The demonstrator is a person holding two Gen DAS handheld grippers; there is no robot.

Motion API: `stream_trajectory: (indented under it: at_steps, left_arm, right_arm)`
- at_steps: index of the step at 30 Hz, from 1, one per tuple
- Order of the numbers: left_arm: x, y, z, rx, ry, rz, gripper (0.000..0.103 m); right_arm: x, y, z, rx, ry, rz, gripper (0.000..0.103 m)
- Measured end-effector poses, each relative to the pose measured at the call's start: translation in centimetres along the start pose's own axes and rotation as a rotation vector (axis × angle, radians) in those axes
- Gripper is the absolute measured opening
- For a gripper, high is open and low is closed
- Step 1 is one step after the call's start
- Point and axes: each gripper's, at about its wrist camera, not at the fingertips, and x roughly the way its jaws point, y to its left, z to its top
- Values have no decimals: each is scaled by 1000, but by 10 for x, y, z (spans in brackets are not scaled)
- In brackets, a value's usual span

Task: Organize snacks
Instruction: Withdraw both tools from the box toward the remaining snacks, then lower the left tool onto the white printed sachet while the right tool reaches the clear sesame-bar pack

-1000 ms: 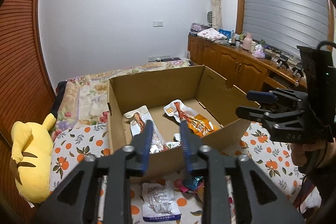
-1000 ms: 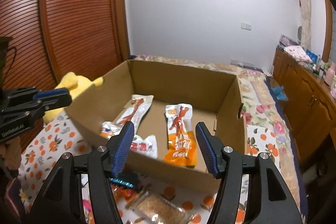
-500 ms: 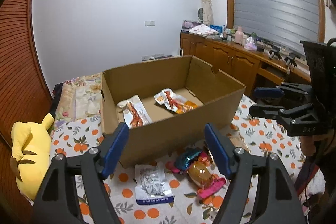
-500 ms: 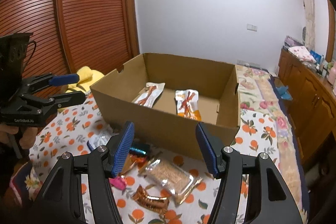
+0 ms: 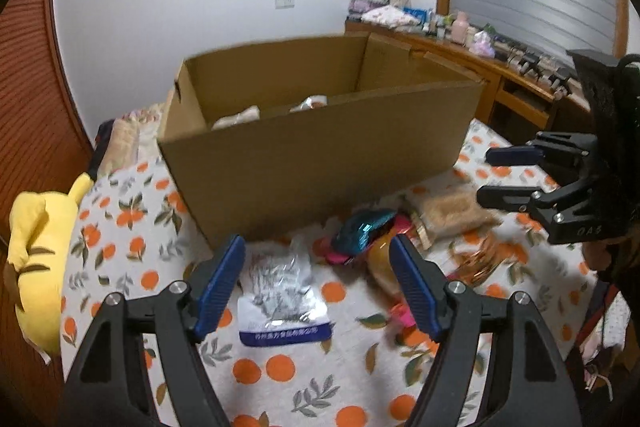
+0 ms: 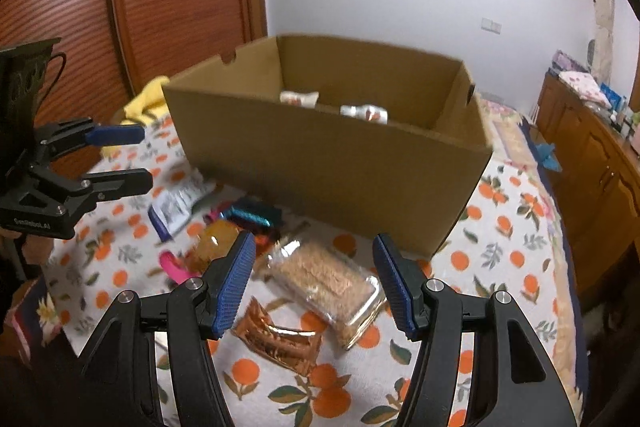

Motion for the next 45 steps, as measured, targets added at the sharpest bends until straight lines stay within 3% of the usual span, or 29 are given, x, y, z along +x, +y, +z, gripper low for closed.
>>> stream_trajectory:
  at_steps: [8, 21, 30, 34, 37, 45]
  left_arm:
    - [33, 23, -21, -79, 89, 17, 75]
    - [56, 28, -28, -108, 164, 23, 75]
    - [60, 22, -28, -80, 173, 60, 76]
    - [60, 19, -27, -83, 170, 61, 71]
    - [59, 21, -27, -91, 165, 67, 66]
    - [59, 21, -27, -92, 165, 67, 66]
  right_arm:
    - [42, -15, -10, 23, 110, 7, 63]
    - [51, -27, -12, 44, 143, 74, 69]
    - [38, -27, -21, 27, 132, 100, 70]
    - [34, -25, -25, -1, 145, 101, 71]
    - [36, -22, -26, -29, 163, 89, 71]
    - [52, -14, -23, -34, 180, 58, 71]
